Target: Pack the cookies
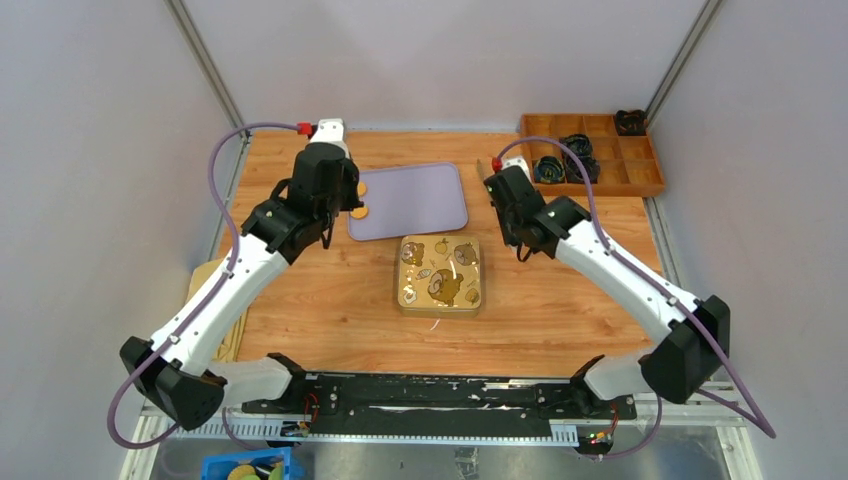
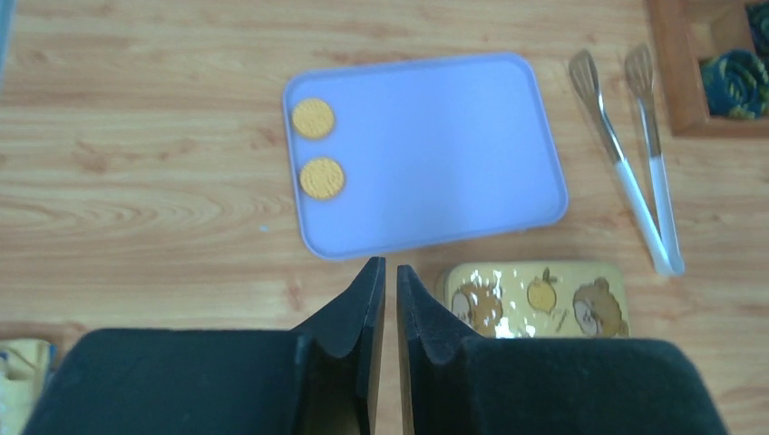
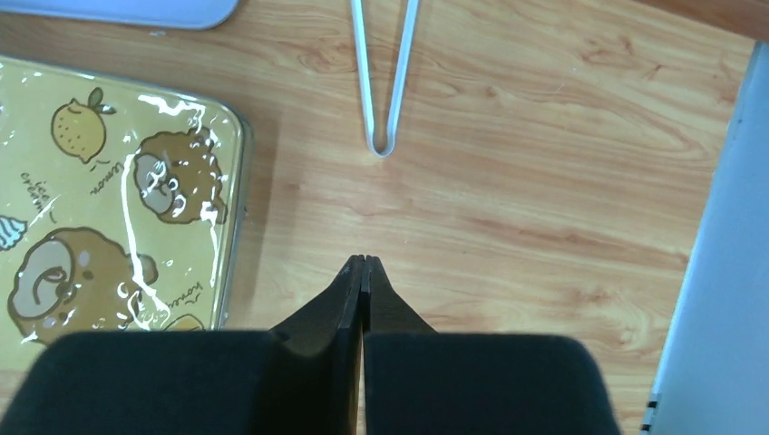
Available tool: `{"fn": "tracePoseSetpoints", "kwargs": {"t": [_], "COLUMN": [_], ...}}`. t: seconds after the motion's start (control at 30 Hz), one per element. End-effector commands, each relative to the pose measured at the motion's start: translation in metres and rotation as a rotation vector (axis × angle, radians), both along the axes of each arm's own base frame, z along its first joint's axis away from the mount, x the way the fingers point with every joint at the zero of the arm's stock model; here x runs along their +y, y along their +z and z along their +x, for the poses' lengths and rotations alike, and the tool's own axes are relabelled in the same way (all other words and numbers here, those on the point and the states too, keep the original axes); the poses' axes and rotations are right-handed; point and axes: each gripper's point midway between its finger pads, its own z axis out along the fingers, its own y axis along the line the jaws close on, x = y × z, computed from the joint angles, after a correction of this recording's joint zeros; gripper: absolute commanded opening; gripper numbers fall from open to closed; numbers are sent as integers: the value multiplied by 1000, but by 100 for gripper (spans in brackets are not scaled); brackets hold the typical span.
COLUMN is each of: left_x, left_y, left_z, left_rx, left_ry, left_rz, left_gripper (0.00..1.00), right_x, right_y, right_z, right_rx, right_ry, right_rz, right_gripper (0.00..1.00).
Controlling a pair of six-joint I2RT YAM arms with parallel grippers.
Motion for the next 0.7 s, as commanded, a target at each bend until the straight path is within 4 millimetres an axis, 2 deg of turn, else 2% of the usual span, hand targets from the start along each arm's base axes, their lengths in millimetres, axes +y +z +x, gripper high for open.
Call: {"fn": "tracePoseSetpoints", "kwargs": {"t": [0.0,0.23,0.37,0.47,0.53,0.67], "left_x": [-7,4,4,-4,-14,-32], "left_y": [-37,-97,-111,-121,-135,-174], "left_z": [-26,-68,-81,-86,-84,-75], "left_rx": [92,176,197,215,225,283], "left_ry": [-50,-50,-56,-81,-106,-113], "left_rz": [-77,-116,-142,-157,-181,-213], "left_gripper": [15,13,10,9,9,8], "right_x": [-5,25,62,85,87,62], "right_y": [-10,-44,-59,-71,-80,-80], "right_z": [-34,-79,-99,-111,-107,-88], "right_rx": [23,100,150,189,193,165], "right_ry": [-18,71,173,237,237,113], "right_rz": [3,26,60,76,51,-21], "right_gripper": [0,0,0,0,0,0]}}
